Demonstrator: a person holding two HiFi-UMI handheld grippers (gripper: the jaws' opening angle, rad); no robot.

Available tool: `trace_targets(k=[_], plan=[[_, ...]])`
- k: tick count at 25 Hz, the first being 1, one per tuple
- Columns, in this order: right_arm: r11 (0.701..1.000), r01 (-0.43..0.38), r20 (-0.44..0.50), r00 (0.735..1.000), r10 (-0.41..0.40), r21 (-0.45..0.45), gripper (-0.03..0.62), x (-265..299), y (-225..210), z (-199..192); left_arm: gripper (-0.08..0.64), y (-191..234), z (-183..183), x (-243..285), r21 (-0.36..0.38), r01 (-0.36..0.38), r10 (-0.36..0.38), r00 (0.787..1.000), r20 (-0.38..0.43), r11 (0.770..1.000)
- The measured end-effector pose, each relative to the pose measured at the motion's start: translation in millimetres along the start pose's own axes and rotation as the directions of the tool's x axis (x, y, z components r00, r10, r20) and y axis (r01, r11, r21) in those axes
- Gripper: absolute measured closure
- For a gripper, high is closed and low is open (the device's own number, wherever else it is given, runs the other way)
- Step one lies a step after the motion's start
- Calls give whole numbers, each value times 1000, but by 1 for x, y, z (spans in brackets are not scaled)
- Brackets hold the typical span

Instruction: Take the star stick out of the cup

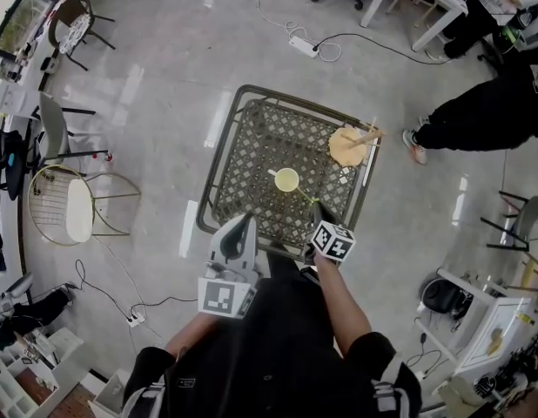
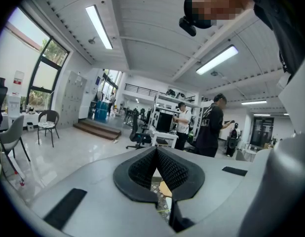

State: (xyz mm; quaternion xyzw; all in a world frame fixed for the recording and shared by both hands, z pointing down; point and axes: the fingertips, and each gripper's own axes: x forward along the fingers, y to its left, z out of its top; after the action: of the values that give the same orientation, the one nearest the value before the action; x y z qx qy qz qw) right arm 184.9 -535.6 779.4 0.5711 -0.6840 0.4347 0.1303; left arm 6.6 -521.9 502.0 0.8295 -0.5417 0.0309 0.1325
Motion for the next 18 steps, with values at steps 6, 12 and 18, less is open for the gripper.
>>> trace_targets(k=[6, 12, 18], plan=[[1000, 2, 60, 998, 0, -26, 572, -26, 16, 1, 545, -2, 8, -33, -2, 7, -7, 999, 43, 1000], [999, 6, 142, 990, -1, -36, 572, -66, 44, -11, 545, 3, 10, -87, 25, 33, -35, 995, 92, 999], [999, 7, 228, 974, 2, -42, 572, -124, 77, -34, 545, 2, 15, -153, 43, 66, -71, 988, 134, 997]])
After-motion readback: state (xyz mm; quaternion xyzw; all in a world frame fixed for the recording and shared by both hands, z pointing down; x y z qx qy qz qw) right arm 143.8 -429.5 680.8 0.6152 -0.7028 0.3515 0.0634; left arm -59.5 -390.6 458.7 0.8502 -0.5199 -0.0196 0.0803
